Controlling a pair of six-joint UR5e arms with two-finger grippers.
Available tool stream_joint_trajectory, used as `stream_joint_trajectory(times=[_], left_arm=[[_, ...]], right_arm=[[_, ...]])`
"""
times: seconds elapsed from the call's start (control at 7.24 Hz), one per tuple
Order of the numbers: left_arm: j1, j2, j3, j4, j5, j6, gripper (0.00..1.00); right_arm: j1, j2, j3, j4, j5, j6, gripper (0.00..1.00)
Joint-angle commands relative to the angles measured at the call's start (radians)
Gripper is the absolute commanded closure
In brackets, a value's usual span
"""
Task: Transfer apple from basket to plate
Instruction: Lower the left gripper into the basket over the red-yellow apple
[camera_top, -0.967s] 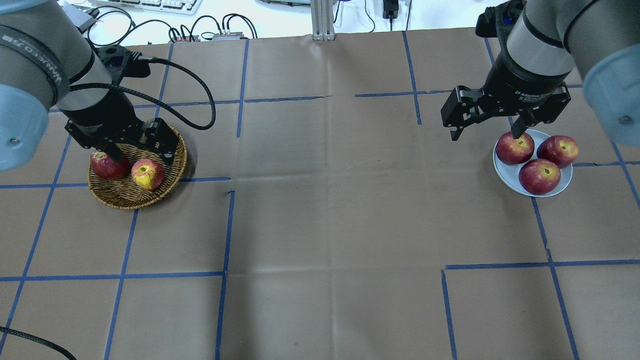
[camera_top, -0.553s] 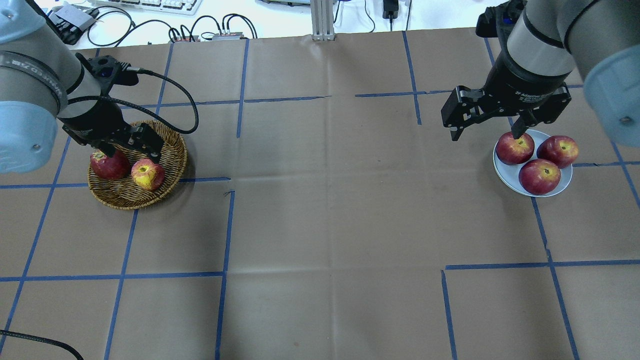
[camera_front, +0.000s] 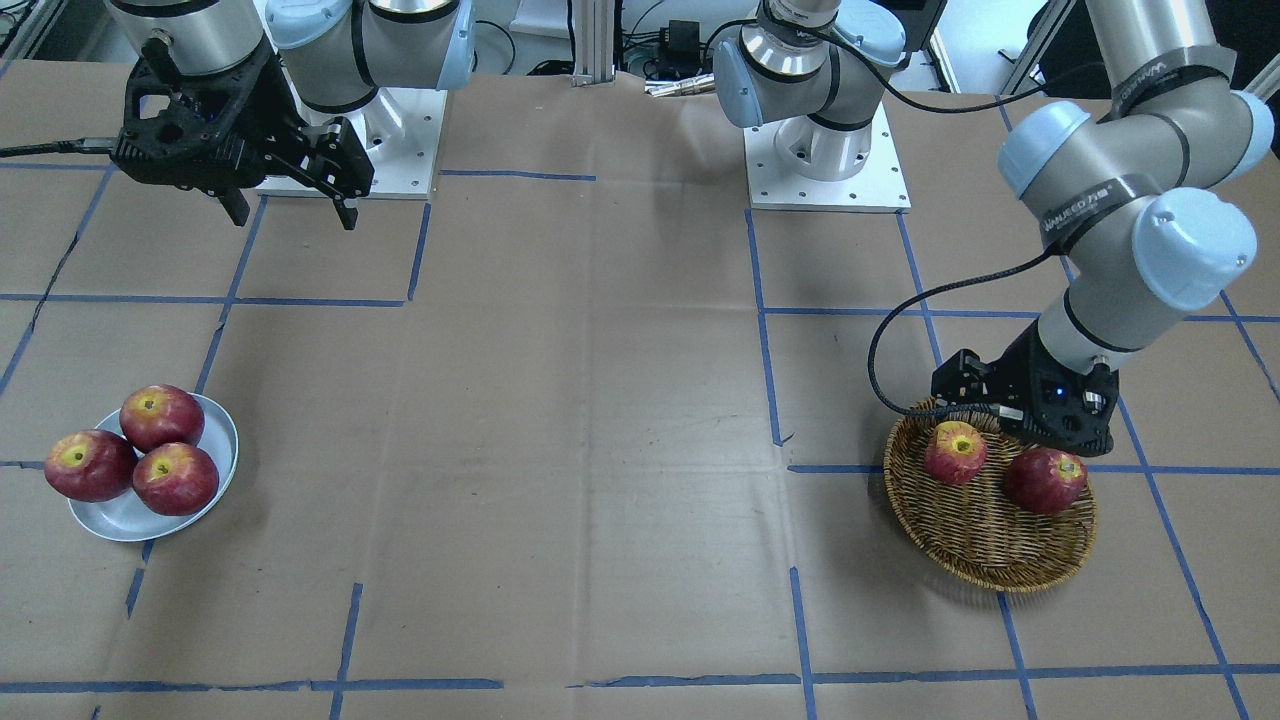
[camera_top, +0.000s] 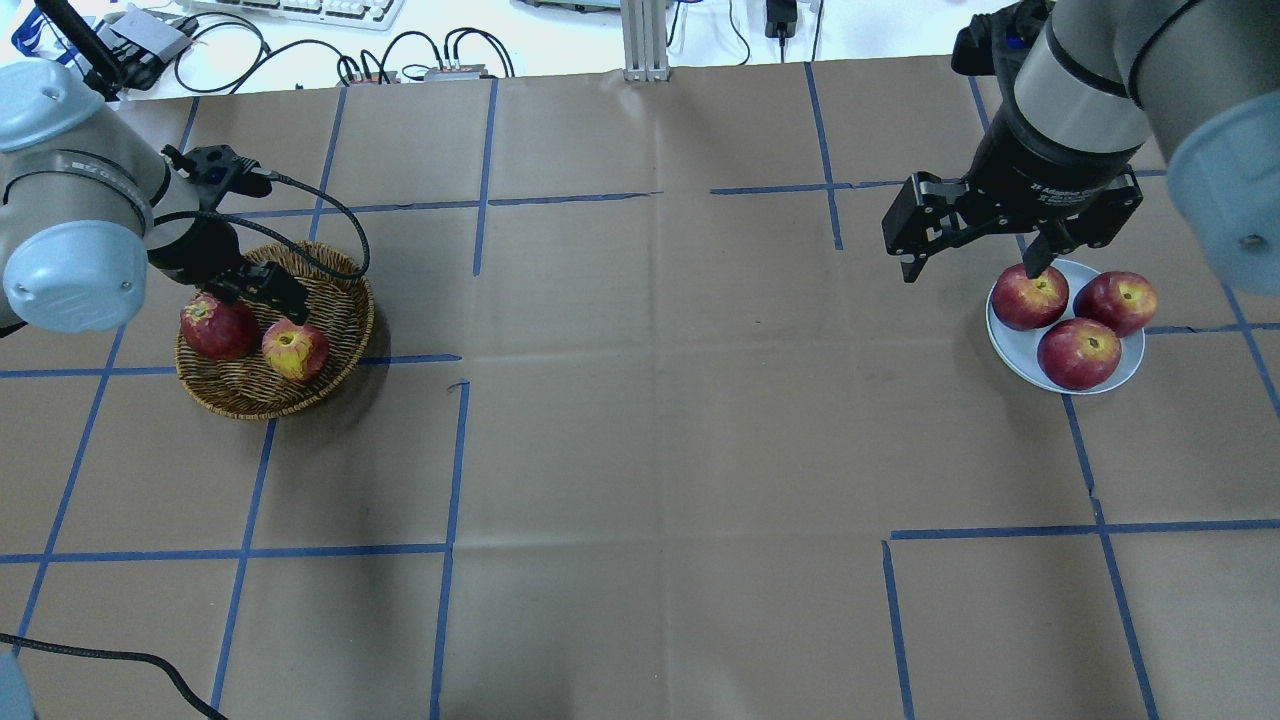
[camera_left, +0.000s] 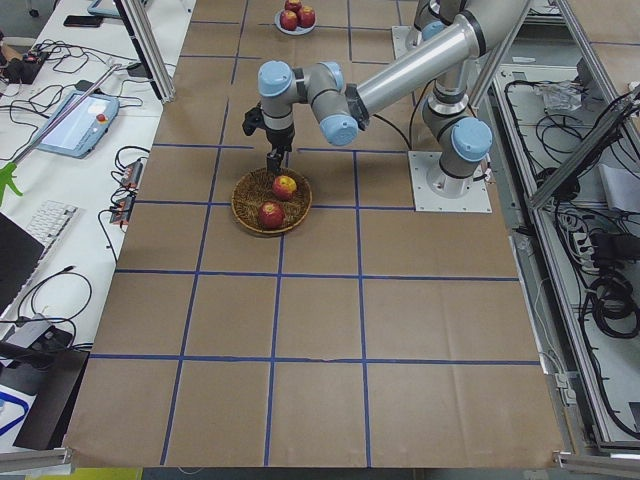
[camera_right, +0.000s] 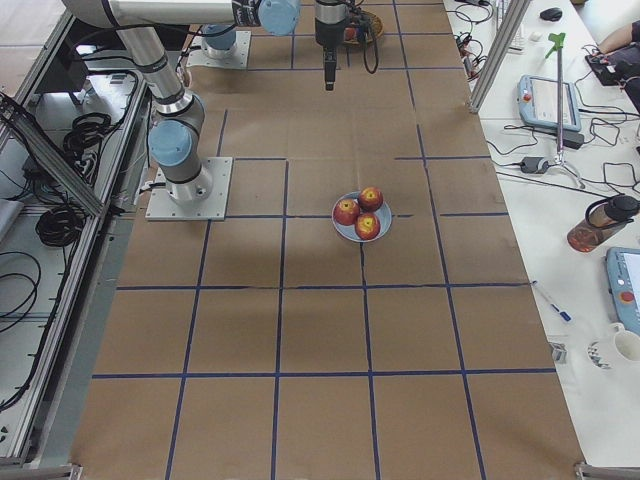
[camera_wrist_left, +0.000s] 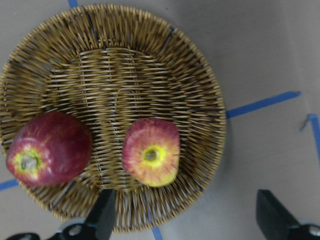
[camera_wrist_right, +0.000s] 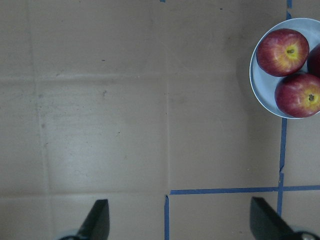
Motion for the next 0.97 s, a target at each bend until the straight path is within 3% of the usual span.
stream_joint_trajectory(times=[0.0, 0.69, 0.83], left_arm=[[0.019, -0.112, -0.005, 0.087, -0.005, 0.011, 0.01], [0.022, -0.131, -0.072, 0.128, 0.005, 0.008, 0.01], [0.022, -0.125, -0.069, 0.13, 0.002, 0.009, 0.15]], right_arm=[[0.0, 0.0, 0.0, 0.0, 0.0, 0.0, 0.0], [0.0, 0.0, 0.0, 0.0, 0.0, 0.0, 0.0], [0.0, 0.0, 0.0, -0.002, 0.0, 0.0, 0.0]])
